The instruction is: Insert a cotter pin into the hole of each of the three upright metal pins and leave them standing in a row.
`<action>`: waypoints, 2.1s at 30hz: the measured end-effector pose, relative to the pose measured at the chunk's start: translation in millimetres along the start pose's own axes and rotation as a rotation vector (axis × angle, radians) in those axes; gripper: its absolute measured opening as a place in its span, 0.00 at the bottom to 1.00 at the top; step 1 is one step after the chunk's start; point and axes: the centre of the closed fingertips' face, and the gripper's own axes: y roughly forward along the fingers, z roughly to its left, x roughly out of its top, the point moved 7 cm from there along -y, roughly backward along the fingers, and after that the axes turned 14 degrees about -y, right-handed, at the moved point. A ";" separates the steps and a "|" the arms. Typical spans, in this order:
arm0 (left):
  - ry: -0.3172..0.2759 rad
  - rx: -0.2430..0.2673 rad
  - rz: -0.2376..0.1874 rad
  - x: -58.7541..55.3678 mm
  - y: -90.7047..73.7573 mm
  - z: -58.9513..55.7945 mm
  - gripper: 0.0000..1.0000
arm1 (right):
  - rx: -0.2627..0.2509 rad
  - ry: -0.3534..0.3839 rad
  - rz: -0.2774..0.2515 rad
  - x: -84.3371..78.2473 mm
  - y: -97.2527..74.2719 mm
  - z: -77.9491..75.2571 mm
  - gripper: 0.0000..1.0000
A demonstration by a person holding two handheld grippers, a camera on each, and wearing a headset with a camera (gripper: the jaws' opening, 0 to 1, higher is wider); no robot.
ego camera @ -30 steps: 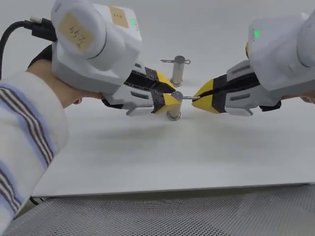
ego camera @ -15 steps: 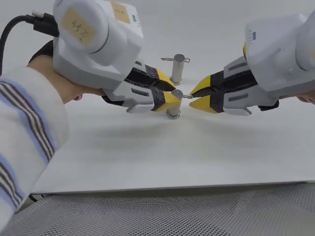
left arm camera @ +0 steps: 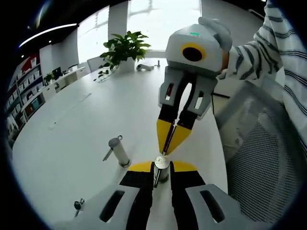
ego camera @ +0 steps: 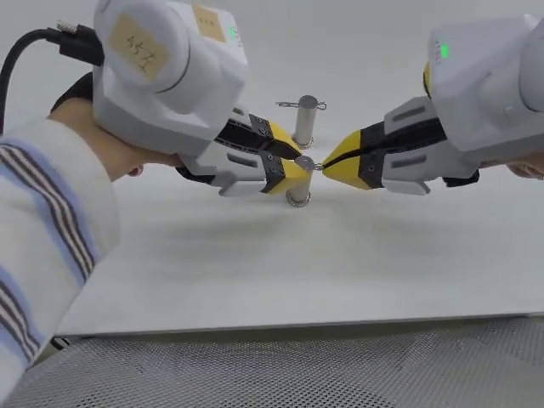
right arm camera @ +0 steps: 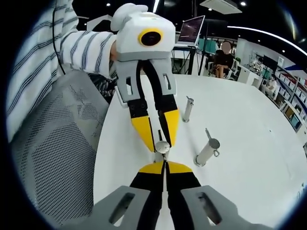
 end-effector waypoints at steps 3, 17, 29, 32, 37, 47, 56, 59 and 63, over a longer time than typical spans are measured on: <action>-0.018 0.004 -0.007 0.4 0.1 -2.3 0.10 | -0.003 0.000 0.000 -1.0 -0.6 -0.6 0.00; -0.093 0.042 -0.102 -9.9 -17.3 8.8 0.31 | -0.082 0.169 -0.213 0.2 8.5 7.1 0.21; -0.225 0.069 -0.217 -30.4 -36.2 -11.2 0.72 | -0.062 0.279 -0.301 -9.9 35.0 8.9 0.33; -0.226 0.065 -0.209 -37.2 -37.4 -13.7 0.83 | -0.058 0.299 -0.321 -10.3 40.3 10.4 0.35; -0.239 0.079 -0.229 -43.0 -41.6 -13.4 0.94 | -0.072 0.326 -0.413 -7.7 45.4 10.6 0.29; -0.269 0.124 -0.255 -45.0 -45.6 -18.3 0.99 | -0.063 0.235 -0.397 -5.0 45.9 6.6 0.18; -0.297 0.135 -0.223 -51.5 -45.0 -25.0 0.99 | -0.025 0.137 -0.377 -0.9 41.1 4.8 0.10; -0.300 0.137 -0.221 -52.4 -44.1 -26.5 0.99 | -0.019 0.122 -0.362 -1.6 39.9 5.5 0.09; -0.302 0.139 -0.223 -51.1 -42.9 -27.9 0.99 | -0.031 0.117 -0.341 -3.1 35.4 6.1 0.09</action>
